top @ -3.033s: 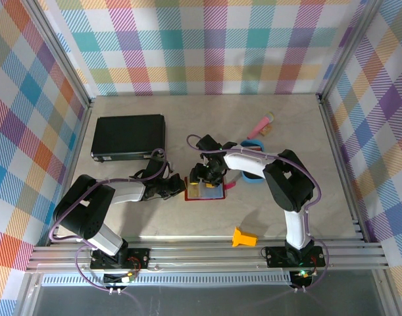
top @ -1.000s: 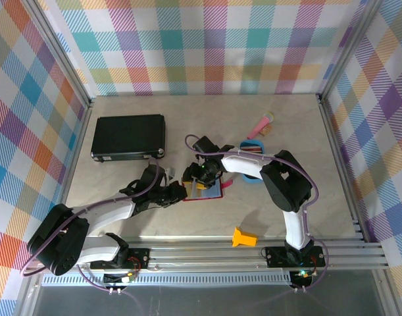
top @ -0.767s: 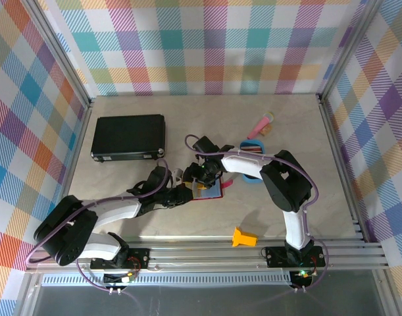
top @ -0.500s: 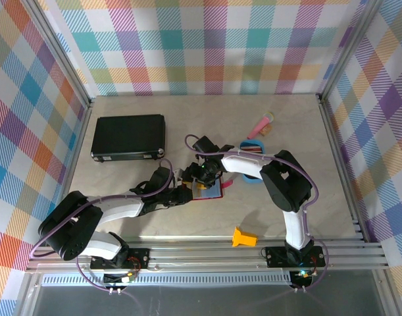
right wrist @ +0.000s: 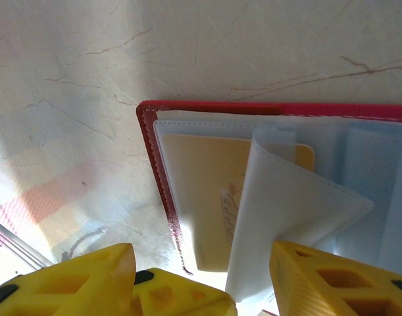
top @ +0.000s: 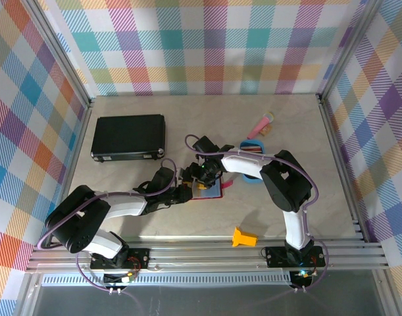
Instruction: Put the credit cards into the card holder
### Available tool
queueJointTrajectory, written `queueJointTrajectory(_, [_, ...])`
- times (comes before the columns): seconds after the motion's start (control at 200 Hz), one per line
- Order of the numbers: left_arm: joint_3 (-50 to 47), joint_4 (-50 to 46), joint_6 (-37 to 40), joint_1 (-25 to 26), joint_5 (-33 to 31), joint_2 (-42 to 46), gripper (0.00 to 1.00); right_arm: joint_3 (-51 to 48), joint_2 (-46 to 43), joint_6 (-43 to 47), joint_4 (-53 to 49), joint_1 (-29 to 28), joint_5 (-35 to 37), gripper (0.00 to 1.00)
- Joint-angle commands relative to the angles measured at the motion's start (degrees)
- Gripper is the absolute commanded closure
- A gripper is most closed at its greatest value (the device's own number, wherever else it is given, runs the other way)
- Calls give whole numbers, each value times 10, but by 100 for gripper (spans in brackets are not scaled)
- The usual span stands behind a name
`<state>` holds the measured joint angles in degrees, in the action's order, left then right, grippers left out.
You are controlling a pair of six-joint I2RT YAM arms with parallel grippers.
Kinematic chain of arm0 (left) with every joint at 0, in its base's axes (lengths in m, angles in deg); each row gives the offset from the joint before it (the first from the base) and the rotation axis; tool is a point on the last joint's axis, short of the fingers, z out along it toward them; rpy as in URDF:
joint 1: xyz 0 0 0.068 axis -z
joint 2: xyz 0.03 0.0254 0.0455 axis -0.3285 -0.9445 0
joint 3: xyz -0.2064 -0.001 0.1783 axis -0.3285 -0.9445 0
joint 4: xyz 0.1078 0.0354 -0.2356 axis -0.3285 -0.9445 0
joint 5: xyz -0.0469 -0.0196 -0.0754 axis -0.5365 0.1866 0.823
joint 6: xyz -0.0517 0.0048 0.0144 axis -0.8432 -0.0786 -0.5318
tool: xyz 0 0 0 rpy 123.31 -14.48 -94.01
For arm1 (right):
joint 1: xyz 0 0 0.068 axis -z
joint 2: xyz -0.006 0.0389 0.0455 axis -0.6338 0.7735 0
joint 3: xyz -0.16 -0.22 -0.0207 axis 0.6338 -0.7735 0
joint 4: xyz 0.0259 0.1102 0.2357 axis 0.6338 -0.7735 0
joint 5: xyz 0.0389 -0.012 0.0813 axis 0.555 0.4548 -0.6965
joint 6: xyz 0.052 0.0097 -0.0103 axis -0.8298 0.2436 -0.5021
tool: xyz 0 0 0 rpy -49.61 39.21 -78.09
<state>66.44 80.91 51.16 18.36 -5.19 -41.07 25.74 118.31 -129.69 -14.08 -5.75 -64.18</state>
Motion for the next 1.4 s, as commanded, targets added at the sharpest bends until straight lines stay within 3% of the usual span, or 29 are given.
queueJointTrajectory(0.0, [-3,0,9,6,-25,0,100,9,-47,16,-21,4,27,44])
queueJointTrajectory(0.23, [-11,3,6,6,-31,6,100,-6,-85,47,-69,27,79,43])
queueJointTrajectory(0.615, [-4,-16,6,6,-34,18,100,13,-17,63,-35,20,-4,42])
queueJointTrajectory(0.955, [15,-160,18,-11,-74,194,100,6,-41,53,19,16,-28,42])
queueJointTrajectory(1.23, [5,-224,41,-24,-58,299,100,-71,-147,59,85,50,-8,42])
queueJointTrajectory(1.395, [11,-197,83,-24,-24,337,100,-154,-286,160,139,124,-27,44])
